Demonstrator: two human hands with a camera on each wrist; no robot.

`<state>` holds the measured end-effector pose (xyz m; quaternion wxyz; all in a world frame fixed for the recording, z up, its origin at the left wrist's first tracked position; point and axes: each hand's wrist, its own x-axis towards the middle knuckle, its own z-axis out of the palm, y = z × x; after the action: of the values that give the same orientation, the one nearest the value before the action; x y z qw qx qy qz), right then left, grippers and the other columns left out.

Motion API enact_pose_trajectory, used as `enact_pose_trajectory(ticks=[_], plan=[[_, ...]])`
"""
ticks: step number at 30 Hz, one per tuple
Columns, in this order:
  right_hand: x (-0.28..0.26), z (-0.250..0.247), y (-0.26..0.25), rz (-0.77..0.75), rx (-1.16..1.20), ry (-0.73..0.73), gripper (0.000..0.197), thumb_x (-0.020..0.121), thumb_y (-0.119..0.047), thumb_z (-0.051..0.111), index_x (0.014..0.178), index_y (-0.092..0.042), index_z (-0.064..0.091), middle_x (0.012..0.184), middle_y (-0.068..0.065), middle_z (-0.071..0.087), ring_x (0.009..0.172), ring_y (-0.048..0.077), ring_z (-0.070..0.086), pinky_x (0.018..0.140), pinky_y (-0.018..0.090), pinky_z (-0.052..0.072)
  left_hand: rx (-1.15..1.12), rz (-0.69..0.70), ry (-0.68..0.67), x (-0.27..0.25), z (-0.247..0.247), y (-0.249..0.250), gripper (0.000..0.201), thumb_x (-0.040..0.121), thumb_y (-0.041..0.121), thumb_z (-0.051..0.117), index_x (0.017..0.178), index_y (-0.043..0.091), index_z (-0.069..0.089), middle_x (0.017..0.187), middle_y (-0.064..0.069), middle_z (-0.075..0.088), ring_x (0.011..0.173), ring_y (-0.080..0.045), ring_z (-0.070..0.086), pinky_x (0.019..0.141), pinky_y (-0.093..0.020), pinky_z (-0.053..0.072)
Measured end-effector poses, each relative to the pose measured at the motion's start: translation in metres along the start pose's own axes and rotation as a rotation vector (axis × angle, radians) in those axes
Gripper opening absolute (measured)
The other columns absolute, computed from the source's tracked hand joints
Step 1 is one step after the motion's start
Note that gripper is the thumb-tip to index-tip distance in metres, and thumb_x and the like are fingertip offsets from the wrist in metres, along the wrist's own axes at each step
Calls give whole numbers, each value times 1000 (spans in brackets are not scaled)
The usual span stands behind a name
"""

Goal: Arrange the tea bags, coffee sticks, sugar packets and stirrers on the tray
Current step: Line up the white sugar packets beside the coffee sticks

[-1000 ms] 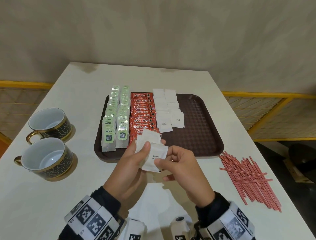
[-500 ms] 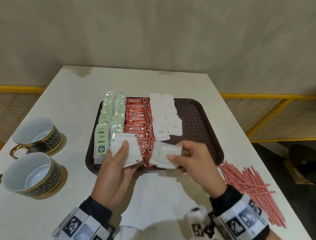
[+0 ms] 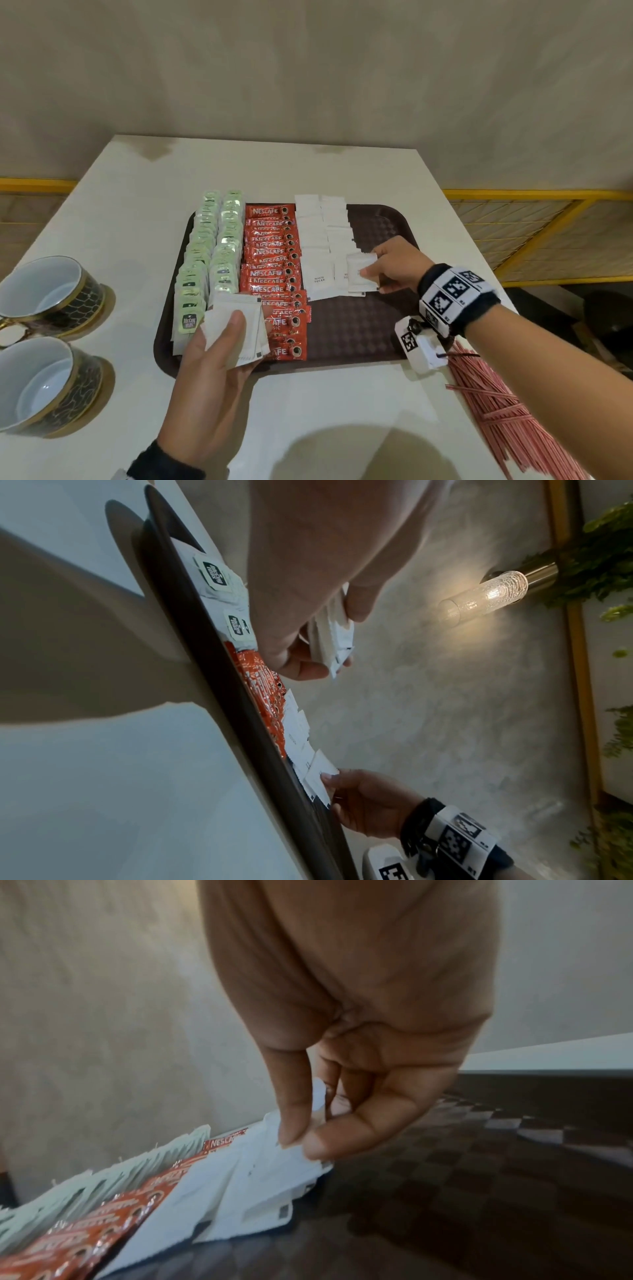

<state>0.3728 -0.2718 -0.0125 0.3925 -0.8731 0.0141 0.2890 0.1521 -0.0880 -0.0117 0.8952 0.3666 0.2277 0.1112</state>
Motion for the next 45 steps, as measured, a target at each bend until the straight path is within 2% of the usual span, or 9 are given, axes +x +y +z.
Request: enact_pose_trajectory(ticks=[7,14,17,19,24,29,36,40,45], plan=[[7,5,-2,-62,-81,103,22,75,4,78,83,-6,60,87,10,63,73,21,64,44,23,53,13,-19,39,3,0,1,37,94,13,50,130,18,56,115,-11,70,86,-15,73,56,-24,57],[-16,-13,-17,-156,-3,39,26,75,-2,80,73,-8,55,65,8,59,55,17,51,45,21,43,32,-23,31,1,-8,4,35,94,16,50,128,19,58,117,-11,69,94,-19,71,62,-27,58],[-28,0,-24,-168,15,-97,21,76,3,77,77,-4,57,62,10,60,54,19,54,47,20,49,25,-24,30,1,-10,4,37,94,17,50,130,21,56,119,-9,69,103,-21,69,69,-29,60],[-29,15,-26,-164,-42,-149,20,77,4,76,74,-3,58,58,8,61,50,16,57,48,21,51,14,-24,27,0,-8,3,36,94,16,50,128,21,57,116,-7,70,97,-18,71,65,-28,60],[-17,39,-25,-151,-145,-78,23,76,5,77,72,-5,56,60,10,63,45,11,62,54,23,58,28,-40,9,-4,-7,5,35,94,17,49,128,18,58,116,-10,70,93,-19,71,63,-28,60],[-13,46,-26,-161,-226,-37,35,75,1,80,60,-11,50,63,9,64,60,20,70,65,29,61,47,-43,19,-3,-15,6,41,90,20,53,131,20,56,120,-12,68,104,-24,67,67,-33,60],[-10,53,-26,-205,-434,59,27,71,-12,84,82,-5,61,87,14,70,73,26,71,73,37,62,-66,-101,-2,2,-11,4,38,92,15,50,129,18,58,117,-10,69,98,-21,70,65,-30,59],[-32,50,-35,-335,-227,104,30,78,-16,81,93,-3,59,80,10,64,56,19,65,54,26,58,-110,-178,-43,4,-4,6,31,93,13,47,121,15,60,115,-15,70,105,-29,67,79,-40,59],[-84,59,-48,-521,28,-204,26,82,-26,76,91,-3,67,91,20,67,69,19,61,55,22,50,129,-218,-161,3,1,4,36,92,17,48,125,9,58,114,-18,69,102,-31,68,80,-37,59]])
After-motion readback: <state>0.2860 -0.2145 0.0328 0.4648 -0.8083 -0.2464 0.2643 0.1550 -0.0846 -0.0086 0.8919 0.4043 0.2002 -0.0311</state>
